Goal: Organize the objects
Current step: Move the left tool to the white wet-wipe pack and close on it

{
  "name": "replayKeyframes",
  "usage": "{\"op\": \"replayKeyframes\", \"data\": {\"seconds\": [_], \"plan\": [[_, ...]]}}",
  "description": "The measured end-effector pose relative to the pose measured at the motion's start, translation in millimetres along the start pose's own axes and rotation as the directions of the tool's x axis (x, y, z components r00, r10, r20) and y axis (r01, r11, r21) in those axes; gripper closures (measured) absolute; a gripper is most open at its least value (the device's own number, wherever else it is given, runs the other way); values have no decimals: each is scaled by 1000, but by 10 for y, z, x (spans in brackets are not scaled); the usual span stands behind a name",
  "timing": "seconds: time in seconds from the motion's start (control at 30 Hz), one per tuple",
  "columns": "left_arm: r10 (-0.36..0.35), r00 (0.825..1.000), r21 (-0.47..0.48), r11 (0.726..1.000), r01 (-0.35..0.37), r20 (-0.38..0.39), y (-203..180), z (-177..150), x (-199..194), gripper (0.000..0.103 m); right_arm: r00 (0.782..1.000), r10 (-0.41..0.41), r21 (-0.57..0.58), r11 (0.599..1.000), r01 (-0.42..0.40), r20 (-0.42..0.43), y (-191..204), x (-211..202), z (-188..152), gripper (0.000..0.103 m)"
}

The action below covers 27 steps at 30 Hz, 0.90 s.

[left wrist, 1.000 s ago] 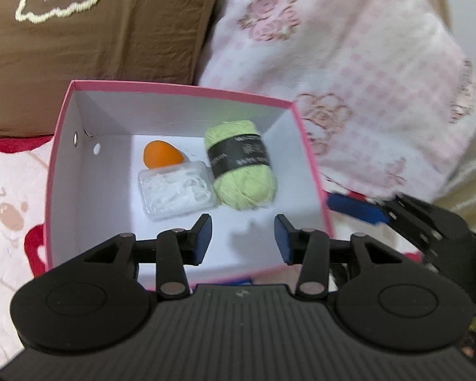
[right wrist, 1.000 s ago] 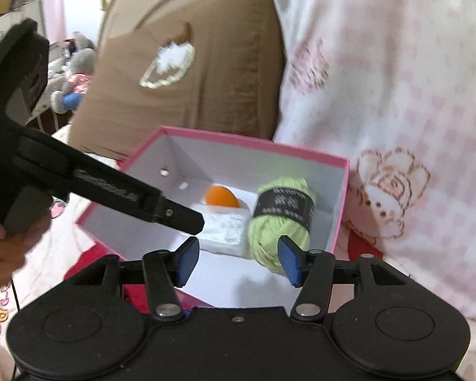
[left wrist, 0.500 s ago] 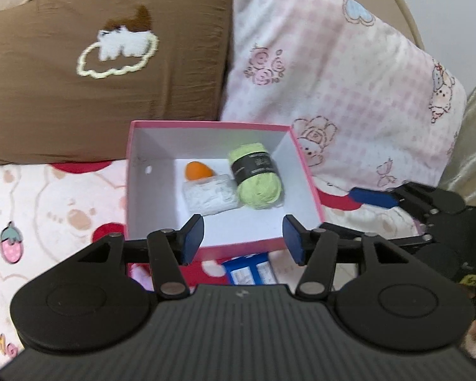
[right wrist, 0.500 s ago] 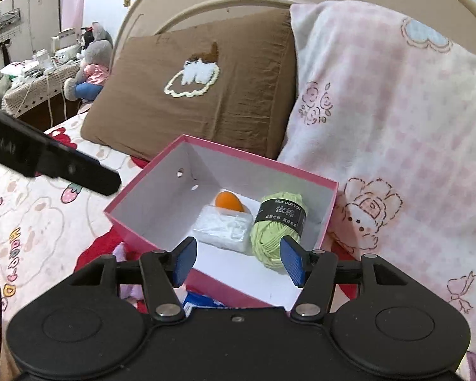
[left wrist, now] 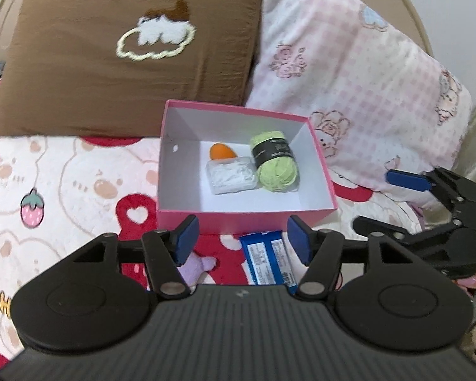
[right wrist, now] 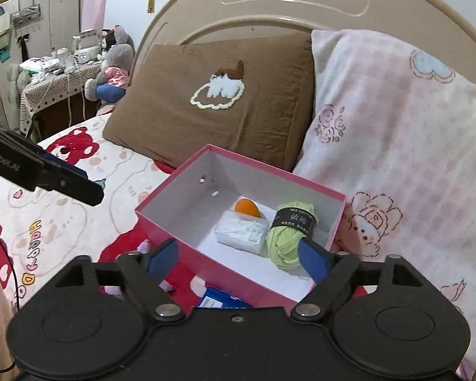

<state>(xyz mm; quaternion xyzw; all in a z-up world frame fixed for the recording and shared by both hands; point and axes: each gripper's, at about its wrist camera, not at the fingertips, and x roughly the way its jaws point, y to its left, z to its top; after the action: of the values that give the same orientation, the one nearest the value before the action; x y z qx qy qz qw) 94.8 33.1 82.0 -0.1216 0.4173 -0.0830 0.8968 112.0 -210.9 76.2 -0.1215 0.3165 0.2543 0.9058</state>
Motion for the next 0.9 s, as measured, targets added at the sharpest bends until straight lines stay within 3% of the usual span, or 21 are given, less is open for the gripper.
{"op": "replayKeyframes", "data": {"seconds": [0.13,0.23,0.57,0.77,0.9], "plan": [[47,998,-24,999,-48,-41,59,-153,135,39,999,29,-53,998,-28,14,67,-72,-20,10],[35,997,-66,997,-40,-65,109,-268,195,36,999,41,-109,993,-39,17,139,-99,-33,10],[49,991,-78,995,-59,-125,119,-577,353,22,988,148,-207,966,-153,-40,468,-50,-250,10],[41,981,-133,989,-67,-191,257,-791,536,22,963,230,-285,922,-263,-143,680,124,-407,11],[40,981,-252,964,-88,-190,420,-923,628,22,938,276,-338,880,-334,-209,843,267,-522,11]]}}
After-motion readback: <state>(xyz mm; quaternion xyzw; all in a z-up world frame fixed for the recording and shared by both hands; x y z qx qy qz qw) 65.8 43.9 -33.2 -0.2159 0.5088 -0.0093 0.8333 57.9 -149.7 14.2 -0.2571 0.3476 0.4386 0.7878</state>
